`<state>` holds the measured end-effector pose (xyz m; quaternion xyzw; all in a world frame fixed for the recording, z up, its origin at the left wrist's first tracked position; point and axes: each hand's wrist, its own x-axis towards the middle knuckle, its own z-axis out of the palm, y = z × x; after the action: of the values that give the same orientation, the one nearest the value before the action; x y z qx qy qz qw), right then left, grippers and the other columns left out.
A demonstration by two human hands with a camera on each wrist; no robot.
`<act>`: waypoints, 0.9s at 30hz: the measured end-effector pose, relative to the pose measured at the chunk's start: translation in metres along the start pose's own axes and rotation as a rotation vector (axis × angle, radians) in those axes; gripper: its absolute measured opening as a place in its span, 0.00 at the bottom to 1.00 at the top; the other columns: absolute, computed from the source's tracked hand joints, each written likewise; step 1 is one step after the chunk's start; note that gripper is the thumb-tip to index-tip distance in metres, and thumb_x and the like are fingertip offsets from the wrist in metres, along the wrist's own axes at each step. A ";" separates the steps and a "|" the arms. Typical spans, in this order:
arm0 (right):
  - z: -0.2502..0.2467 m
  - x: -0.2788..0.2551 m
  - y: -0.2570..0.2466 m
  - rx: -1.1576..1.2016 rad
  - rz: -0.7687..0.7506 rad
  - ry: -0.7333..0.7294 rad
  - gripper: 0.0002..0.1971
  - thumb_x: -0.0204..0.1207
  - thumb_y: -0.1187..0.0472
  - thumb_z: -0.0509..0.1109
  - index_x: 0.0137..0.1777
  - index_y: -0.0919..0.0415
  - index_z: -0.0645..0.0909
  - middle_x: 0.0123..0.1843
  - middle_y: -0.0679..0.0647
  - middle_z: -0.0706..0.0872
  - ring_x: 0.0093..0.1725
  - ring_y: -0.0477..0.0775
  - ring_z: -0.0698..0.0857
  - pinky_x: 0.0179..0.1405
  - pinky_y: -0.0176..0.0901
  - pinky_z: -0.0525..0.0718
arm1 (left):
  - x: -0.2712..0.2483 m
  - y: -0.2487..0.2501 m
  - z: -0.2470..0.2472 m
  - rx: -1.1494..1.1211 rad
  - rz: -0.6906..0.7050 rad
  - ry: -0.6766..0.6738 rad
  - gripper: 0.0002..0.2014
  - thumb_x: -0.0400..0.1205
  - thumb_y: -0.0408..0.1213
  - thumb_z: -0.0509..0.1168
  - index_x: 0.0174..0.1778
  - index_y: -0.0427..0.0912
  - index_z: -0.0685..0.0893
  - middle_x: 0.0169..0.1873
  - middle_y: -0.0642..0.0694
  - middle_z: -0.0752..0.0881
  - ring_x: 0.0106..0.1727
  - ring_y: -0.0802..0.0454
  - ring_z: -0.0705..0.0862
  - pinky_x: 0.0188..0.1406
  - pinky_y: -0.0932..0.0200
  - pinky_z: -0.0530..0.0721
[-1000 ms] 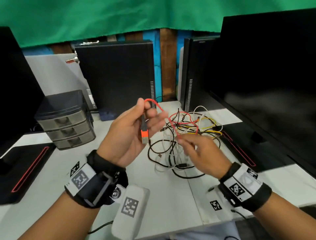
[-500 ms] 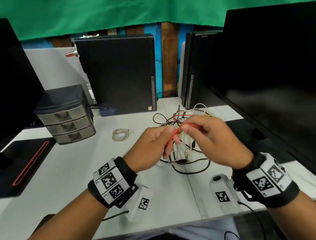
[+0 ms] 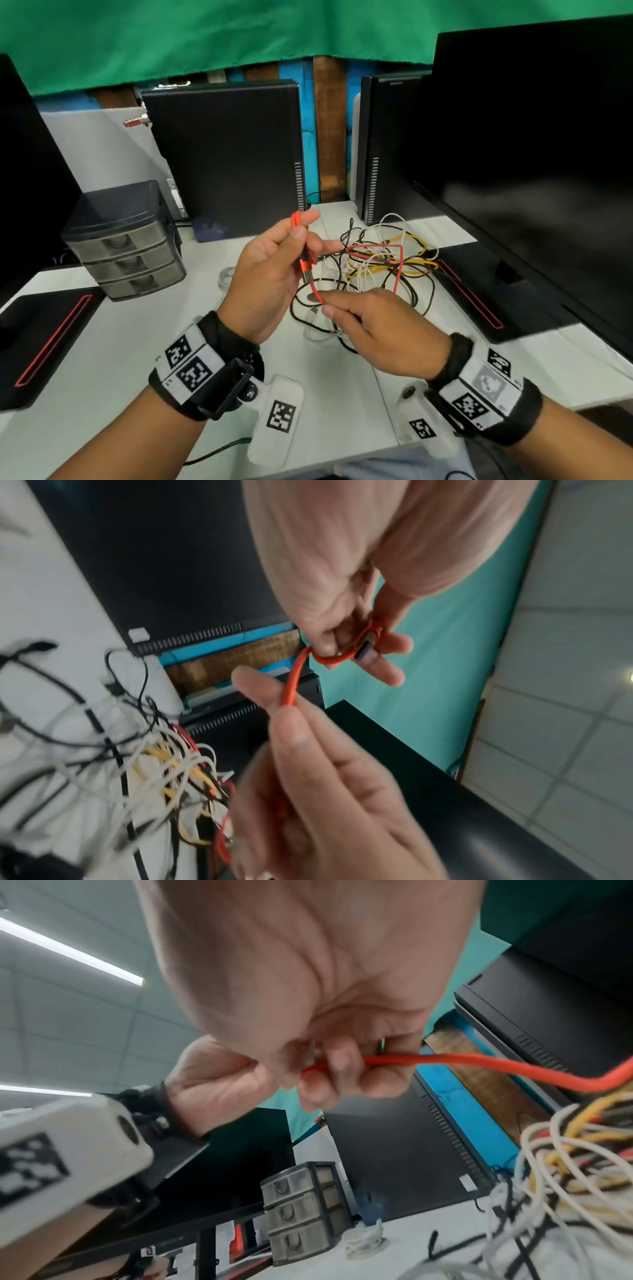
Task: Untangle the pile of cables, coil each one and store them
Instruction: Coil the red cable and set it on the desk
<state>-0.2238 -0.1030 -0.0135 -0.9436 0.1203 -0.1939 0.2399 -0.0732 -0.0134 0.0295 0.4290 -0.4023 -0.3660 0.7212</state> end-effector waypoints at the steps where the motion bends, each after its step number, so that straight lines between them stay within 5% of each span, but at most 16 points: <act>1: -0.003 -0.001 -0.004 -0.028 -0.024 -0.024 0.16 0.89 0.48 0.55 0.60 0.51 0.83 0.27 0.45 0.74 0.30 0.49 0.73 0.36 0.51 0.79 | 0.002 -0.001 -0.003 0.080 0.020 0.027 0.17 0.89 0.37 0.56 0.68 0.32 0.80 0.42 0.49 0.90 0.56 0.51 0.90 0.55 0.62 0.84; 4: -0.010 -0.003 -0.013 -0.080 -0.061 -0.072 0.15 0.90 0.49 0.56 0.55 0.54 0.82 0.29 0.48 0.76 0.32 0.53 0.76 0.39 0.53 0.80 | 0.005 -0.008 -0.012 0.536 0.123 0.110 0.16 0.92 0.37 0.54 0.56 0.43 0.88 0.56 0.55 0.91 0.60 0.59 0.88 0.57 0.62 0.80; 7: -0.025 -0.003 -0.018 -0.078 -0.076 -0.062 0.13 0.89 0.51 0.59 0.51 0.54 0.82 0.29 0.46 0.76 0.32 0.50 0.75 0.37 0.49 0.78 | 0.005 -0.016 -0.019 0.820 0.205 0.013 0.17 0.92 0.40 0.53 0.53 0.45 0.88 0.47 0.61 0.90 0.54 0.67 0.86 0.55 0.65 0.80; 11: -0.055 -0.003 -0.016 -0.003 -0.026 0.041 0.09 0.87 0.52 0.64 0.50 0.50 0.85 0.31 0.47 0.83 0.33 0.50 0.80 0.37 0.50 0.80 | 0.002 -0.017 -0.022 0.939 0.181 -0.125 0.19 0.92 0.42 0.54 0.46 0.41 0.87 0.36 0.52 0.90 0.49 0.66 0.87 0.53 0.70 0.79; 14: -0.068 -0.006 -0.013 0.085 0.004 0.086 0.08 0.84 0.52 0.68 0.47 0.50 0.86 0.31 0.52 0.84 0.31 0.53 0.80 0.34 0.50 0.81 | 0.001 -0.019 -0.018 0.960 0.107 -0.222 0.20 0.91 0.44 0.54 0.41 0.43 0.87 0.29 0.50 0.89 0.46 0.52 0.90 0.53 0.58 0.83; 16: -0.072 -0.007 -0.013 0.117 0.009 0.057 0.07 0.83 0.52 0.69 0.47 0.49 0.87 0.31 0.53 0.84 0.31 0.53 0.80 0.33 0.49 0.81 | 0.003 -0.023 -0.019 0.970 0.138 -0.156 0.19 0.91 0.45 0.55 0.40 0.46 0.86 0.30 0.51 0.90 0.48 0.49 0.90 0.52 0.55 0.84; 20: -0.072 -0.008 -0.011 0.131 0.013 -0.015 0.07 0.84 0.55 0.70 0.44 0.45 0.86 0.32 0.49 0.84 0.30 0.45 0.78 0.32 0.34 0.75 | 0.013 -0.024 -0.030 0.955 0.089 -0.041 0.14 0.92 0.43 0.54 0.68 0.49 0.82 0.44 0.68 0.89 0.50 0.78 0.85 0.51 0.82 0.77; 23: -0.071 -0.006 -0.009 0.165 0.018 0.017 0.07 0.83 0.54 0.70 0.45 0.47 0.87 0.32 0.53 0.84 0.30 0.51 0.78 0.30 0.45 0.78 | 0.009 -0.028 -0.034 1.015 0.022 -0.208 0.16 0.92 0.42 0.54 0.63 0.45 0.86 0.50 0.65 0.90 0.53 0.77 0.84 0.59 0.71 0.81; 25: -0.074 -0.003 -0.005 0.206 0.030 0.135 0.06 0.82 0.55 0.72 0.44 0.48 0.89 0.33 0.56 0.85 0.33 0.60 0.80 0.33 0.53 0.81 | 0.003 -0.026 -0.028 0.900 -0.060 -0.330 0.21 0.93 0.43 0.52 0.51 0.39 0.89 0.37 0.56 0.91 0.48 0.67 0.87 0.57 0.57 0.81; 27: -0.078 0.001 0.002 0.262 0.036 0.297 0.06 0.80 0.58 0.74 0.43 0.47 0.89 0.35 0.57 0.88 0.36 0.64 0.84 0.37 0.52 0.84 | -0.003 -0.017 -0.018 0.638 -0.155 -0.439 0.25 0.92 0.44 0.49 0.52 0.33 0.89 0.23 0.51 0.84 0.36 0.59 0.86 0.60 0.52 0.82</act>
<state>-0.2566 -0.1370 0.0489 -0.8631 0.1447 -0.3408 0.3436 -0.0618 -0.0113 0.0075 0.5722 -0.6070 -0.3588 0.4188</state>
